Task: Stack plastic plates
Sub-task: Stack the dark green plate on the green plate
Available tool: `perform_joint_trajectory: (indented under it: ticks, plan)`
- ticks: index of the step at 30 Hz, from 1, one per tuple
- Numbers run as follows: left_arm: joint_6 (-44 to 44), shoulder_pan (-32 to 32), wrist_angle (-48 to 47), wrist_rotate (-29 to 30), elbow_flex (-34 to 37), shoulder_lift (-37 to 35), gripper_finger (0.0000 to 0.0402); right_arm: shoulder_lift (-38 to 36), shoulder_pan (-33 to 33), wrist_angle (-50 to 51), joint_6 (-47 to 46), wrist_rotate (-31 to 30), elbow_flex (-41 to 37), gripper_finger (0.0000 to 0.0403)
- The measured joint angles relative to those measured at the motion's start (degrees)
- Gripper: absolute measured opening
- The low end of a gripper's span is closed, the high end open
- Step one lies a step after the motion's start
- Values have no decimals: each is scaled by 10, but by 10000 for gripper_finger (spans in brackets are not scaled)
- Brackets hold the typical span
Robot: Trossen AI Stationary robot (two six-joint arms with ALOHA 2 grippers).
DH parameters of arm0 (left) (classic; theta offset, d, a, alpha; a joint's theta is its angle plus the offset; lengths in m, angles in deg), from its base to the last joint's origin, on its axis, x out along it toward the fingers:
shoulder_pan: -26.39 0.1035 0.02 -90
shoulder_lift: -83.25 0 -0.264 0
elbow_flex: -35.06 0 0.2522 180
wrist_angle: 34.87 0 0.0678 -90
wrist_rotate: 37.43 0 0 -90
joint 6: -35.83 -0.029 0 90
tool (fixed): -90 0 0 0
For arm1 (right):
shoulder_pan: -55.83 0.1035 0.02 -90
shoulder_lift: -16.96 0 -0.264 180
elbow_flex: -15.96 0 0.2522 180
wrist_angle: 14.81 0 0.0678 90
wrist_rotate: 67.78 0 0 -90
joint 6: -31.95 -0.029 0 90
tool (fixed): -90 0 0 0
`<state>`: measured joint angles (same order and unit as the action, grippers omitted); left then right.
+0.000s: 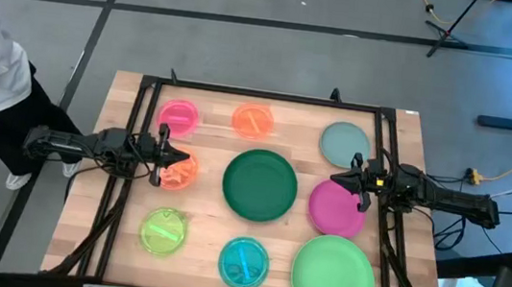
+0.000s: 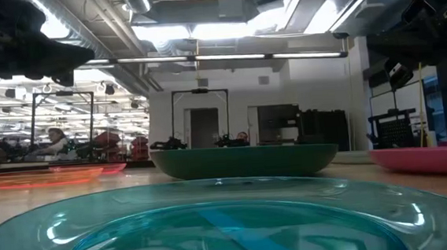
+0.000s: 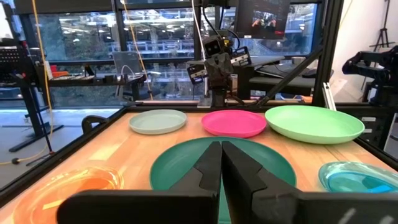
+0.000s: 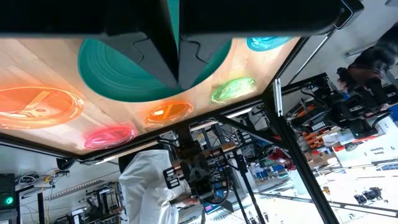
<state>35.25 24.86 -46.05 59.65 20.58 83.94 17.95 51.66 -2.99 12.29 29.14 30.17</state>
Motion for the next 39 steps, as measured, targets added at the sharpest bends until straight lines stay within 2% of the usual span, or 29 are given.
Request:
perform_joint_trajectory:
  ticks: [4, 8, 15, 20, 23, 27, 30, 33, 39]
  plan:
    - [10, 0, 6, 1, 0, 0, 6, 0, 0, 0, 0, 0, 0, 8]
    - [77, 0, 46, -3, 0, 0, 6, 0, 0, 0, 0, 0, 0, 8]
    - [58, 0, 137, 9, 0, 2, 6, 0, 0, -3, 1, -1, 0, 8]
    - [45, 0, 182, 10, 0, 30, 6, 0, 0, -26, 6, -43, 0, 7]
    - [39, 0, 260, 6, 0, 72, 6, 0, 0, -27, -1, -53, 0, 8]
    - [32, 0, 362, -41, 0, 144, 6, 0, 0, -25, -8, -63, 0, 7]
    - [29, 0, 426, -36, -3, 215, 6, 1, 0, -24, -15, -79, 0, 7]
    - [29, 0, 451, -26, -30, 293, 6, 24, 0, -27, -15, -79, 0, 7]
    - [-14, -6, 452, -1, -134, 452, 6, 85, 12, -28, -16, -76, 10, 7]
